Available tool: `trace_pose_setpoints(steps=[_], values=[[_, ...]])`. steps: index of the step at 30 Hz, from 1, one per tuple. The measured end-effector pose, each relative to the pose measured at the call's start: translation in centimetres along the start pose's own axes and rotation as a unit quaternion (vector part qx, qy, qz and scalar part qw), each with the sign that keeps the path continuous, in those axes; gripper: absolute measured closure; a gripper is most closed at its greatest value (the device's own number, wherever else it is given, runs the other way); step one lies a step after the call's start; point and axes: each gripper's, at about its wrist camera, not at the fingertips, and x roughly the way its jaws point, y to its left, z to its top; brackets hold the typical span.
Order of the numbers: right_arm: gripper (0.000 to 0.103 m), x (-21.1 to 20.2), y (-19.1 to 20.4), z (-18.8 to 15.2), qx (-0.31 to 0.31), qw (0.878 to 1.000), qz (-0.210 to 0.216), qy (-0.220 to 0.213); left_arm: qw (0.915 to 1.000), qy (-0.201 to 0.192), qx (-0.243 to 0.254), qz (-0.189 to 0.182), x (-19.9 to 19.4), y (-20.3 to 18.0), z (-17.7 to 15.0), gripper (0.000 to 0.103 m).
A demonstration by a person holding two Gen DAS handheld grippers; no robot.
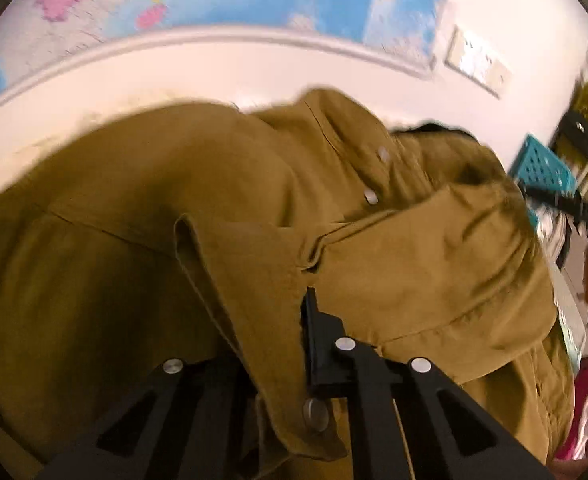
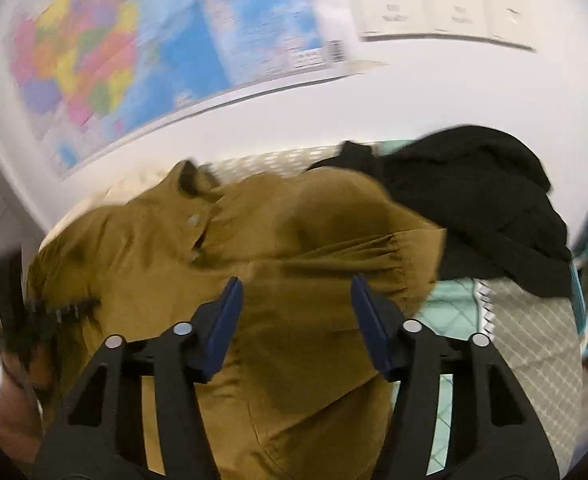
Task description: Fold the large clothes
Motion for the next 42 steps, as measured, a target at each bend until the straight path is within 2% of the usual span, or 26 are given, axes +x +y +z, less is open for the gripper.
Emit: trace_pose_setpoints(steps=[1, 2, 3, 5, 6, 8, 10, 11, 12, 15, 17, 19, 22, 23, 25, 27, 29, 32, 35, 37, 38, 39, 40, 42], values=[[0.059, 0.6, 0.6, -0.2, -0.017, 1.0, -0.006, 0.008, 1.0, 0.002, 0.0, -0.004, 0.1, 0.2, 0.3, 0.097], [0.062, 2.2, 1.4, -0.6, -0.053, 0.997, -0.045, 0.029, 1.0, 0.007, 0.003, 0.0, 0.4, 0.2, 0.5, 0.097], [0.066, 3.4, 1.8, -0.7, -0.065, 0.995, -0.066, 0.04, 0.9999, 0.009, 0.006, 0.007, 0.7, 0.3, 0.5, 0.096], [0.066, 6.2, 1.1, -1.1, -0.06, 0.992, -0.086, 0.066, 0.9996, 0.022, 0.014, 0.014, 1.8, 0.1, 0.6, 0.092], [0.068, 7.3, 0.5, -1.2, -0.052, 0.991, -0.097, 0.075, 0.9992, 0.032, 0.016, 0.017, 2.4, 0.1, 0.7, 0.084], [0.07, 8.5, -0.3, -1.5, -0.042, 0.99, -0.108, 0.084, 0.9989, 0.041, 0.017, 0.018, 2.7, 0.1, 0.4, 0.076], [0.068, 8.5, 0.0, -1.5, -0.045, 0.988, -0.118, 0.084, 0.9992, 0.036, 0.017, 0.009, 1.8, 0.1, 0.4, 0.056], [0.064, 8.0, 0.3, -1.4, -0.046, 0.987, -0.125, 0.085, 0.9996, 0.021, 0.018, 0.011, 0.5, 0.3, 0.4, 0.042], [0.06, 7.2, 0.6, -1.3, -0.042, 0.988, -0.123, 0.078, 0.9997, 0.007, 0.02, 0.015, -0.2, 0.5, 0.6, 0.037], [0.053, 4.4, 2.6, -0.8, -0.041, 0.995, -0.083, 0.043, 0.9982, -0.042, 0.033, 0.025, -4.5, 1.9, 0.1, 0.031], [0.05, 3.0, 5.0, -0.8, -0.059, 0.997, -0.038, 0.031, 0.9963, -0.067, 0.032, 0.044, -6.9, 3.3, -0.4, 0.028], [0.046, 2.7, 8.1, -1.2, -0.089, 0.995, 0.011, 0.032, 0.9935, -0.079, 0.017, 0.079, -9.0, 5.2, -1.0, 0.027], [0.043, 4.1, 13.3, -2.1, -0.122, 0.986, 0.098, 0.061, 0.9897, -0.082, -0.005, 0.118, -10.9, 7.9, -2.3, 0.027], [0.043, 4.6, 15.7, -2.9, -0.139, 0.976, 0.149, 0.078, 0.9884, -0.079, -0.017, 0.129, -11.3, 8.9, -2.8, 0.027], [0.042, 5.3, 18.7, -4.0, -0.158, 0.96, 0.21, 0.101, 0.9886, -0.077, -0.038, 0.124, -11.9, 10.4, -3.6, 0.027], [0.039, 5.9, 23.0, -5.7, -0.193, 0.932, 0.277, 0.13, 0.988, -0.077, -0.048, 0.125, -12.3, 11.0, -4.0, 0.027], [0.033, 6.6, 26.6, -6.9, -0.226, 0.914, 0.304, 0.146, 0.9863, -0.082, -0.046, 0.135, -12.8, 11.3, -4.3, 0.027], [0.032, 8.3, 31.2, -8.4, -0.241, 0.886, 0.35, 0.187, 0.9867, -0.089, -0.054, 0.125, -13.4, 11.6, -4.6, 0.027], [0.032, 10.3, 34.1, -9.9, -0.257, 0.877, 0.346, 0.211, 0.9869, -0.094, -0.054, 0.12, -13.8, 11.4, -4.8, 0.027], [0.051, 12.0, 35.2, -10.5, -0.259, 0.876, 0.334, 0.231, 0.9874, -0.095, -0.054, 0.114, -14.0, 11.3, -5.0, 0.027], [0.078, 12.3, 35.4, -10.6, -0.253, 0.875, 0.336, 0.241, 0.9874, -0.095, -0.054, 0.114, -14.1, 11.3, -5.1, 0.027], [0.094, 12.2, 35.4, -10.4, -0.247, 0.872, 0.345, 0.245, 0.9872, -0.097, -0.054, 0.114, -14.2, 11.4, -5.2, 0.027], [0.094, 11.9, 35.3, -10.1, -0.245, 0.872, 0.348, 0.242, 0.9869, -0.099, -0.056, 0.115, -14.4, 11.5, -5.2, 0.027], [0.096, 9.5, 34.6, -8.3, -0.253, 0.877, 0.351, 0.207, 0.9862, -0.108, -0.061, 0.109, -15.1, 11.8, -5.1, 0.027]])
